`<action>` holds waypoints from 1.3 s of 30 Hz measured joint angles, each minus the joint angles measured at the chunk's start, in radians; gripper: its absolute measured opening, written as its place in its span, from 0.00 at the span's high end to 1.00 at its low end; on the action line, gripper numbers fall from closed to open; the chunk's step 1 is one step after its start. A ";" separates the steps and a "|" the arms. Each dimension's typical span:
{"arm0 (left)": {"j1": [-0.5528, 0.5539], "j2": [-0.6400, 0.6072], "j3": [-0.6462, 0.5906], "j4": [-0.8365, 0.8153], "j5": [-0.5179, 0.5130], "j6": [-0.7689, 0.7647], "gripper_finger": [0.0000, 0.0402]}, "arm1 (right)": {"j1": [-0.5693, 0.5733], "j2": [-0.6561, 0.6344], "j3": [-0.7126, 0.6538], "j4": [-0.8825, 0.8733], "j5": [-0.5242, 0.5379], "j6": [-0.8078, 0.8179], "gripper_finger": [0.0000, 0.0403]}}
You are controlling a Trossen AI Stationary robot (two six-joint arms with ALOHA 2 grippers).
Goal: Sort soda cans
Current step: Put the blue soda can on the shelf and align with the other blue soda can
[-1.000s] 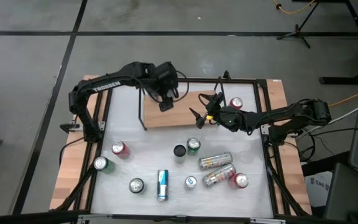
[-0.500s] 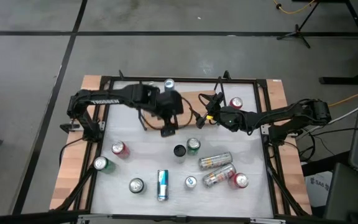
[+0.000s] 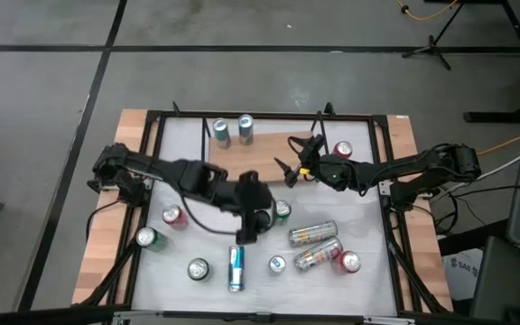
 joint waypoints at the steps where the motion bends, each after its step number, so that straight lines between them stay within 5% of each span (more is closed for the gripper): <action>1: -0.016 0.011 0.000 0.007 -0.018 -0.001 0.20 | 0.000 0.000 0.000 0.000 -0.004 0.000 0.01; 16: -0.190 0.195 -0.001 0.174 -0.056 -0.002 0.20 | 0.001 0.000 0.000 -0.041 -0.073 0.000 0.01; 39: -0.211 0.342 -0.001 0.230 -0.169 -0.028 0.20 | 0.000 0.000 0.000 -0.061 -0.107 0.000 0.01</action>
